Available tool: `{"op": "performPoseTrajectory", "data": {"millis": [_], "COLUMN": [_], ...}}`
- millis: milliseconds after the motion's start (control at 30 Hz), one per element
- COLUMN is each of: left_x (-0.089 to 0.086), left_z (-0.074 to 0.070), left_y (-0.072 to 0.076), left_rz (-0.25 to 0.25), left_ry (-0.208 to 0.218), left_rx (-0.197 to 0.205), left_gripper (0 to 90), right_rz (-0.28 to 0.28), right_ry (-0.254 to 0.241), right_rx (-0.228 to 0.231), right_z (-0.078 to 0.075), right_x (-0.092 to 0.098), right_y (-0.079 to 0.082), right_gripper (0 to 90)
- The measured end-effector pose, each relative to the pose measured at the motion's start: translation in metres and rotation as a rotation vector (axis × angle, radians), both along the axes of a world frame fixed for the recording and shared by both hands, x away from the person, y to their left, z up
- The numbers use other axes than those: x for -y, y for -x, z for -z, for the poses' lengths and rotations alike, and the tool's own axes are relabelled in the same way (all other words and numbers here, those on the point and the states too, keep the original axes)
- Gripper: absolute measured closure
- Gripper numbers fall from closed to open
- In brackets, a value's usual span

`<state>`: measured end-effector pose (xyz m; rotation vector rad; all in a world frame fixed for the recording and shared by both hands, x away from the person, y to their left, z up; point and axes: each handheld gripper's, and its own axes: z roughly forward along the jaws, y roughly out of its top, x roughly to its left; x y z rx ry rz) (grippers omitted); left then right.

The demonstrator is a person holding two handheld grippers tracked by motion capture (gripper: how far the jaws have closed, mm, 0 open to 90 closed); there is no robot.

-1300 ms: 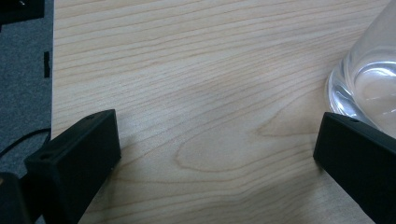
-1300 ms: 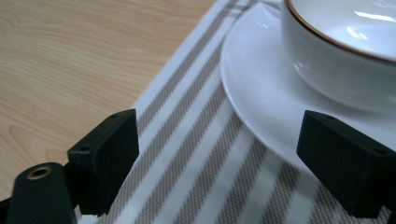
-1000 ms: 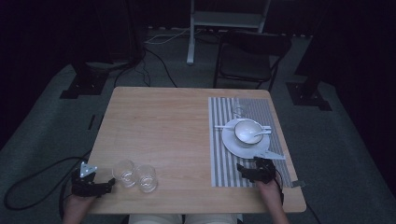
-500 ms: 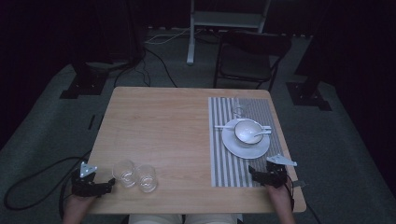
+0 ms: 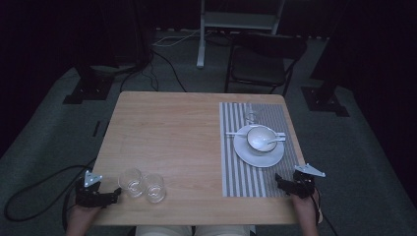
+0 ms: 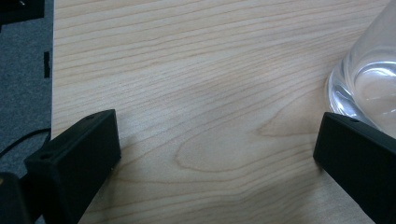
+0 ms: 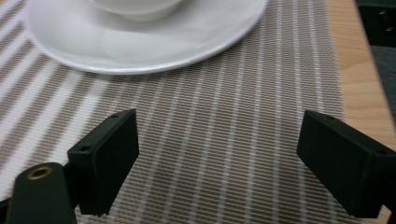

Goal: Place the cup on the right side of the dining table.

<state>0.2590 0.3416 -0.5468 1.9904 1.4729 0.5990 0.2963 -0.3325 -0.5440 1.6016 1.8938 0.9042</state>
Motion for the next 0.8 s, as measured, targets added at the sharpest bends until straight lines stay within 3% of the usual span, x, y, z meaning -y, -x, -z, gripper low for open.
{"op": "performPoseTrajectory", "data": {"millis": [467,733,800], "left_x": [0.000,0.000,0.000], "left_z": [0.000,0.000,0.000], "left_y": [0.000,0.000,0.000], "left_rz": [0.000,0.000,0.000], "left_ry": [0.000,0.000,0.000], "left_rx": [0.000,0.000,0.000], "left_gripper": [0.9,0.9,0.9], "right_rz": [0.053,0.173,0.191], "right_ry": [-0.008,-0.059,-0.051], "right_rx": [0.007,0.017,0.018], "right_z": [0.000,-0.002,-0.003], "right_x": [0.021,0.041,0.042], "right_y": [0.003,0.007,0.007], "right_gripper": [12.6,12.6,12.6]}}
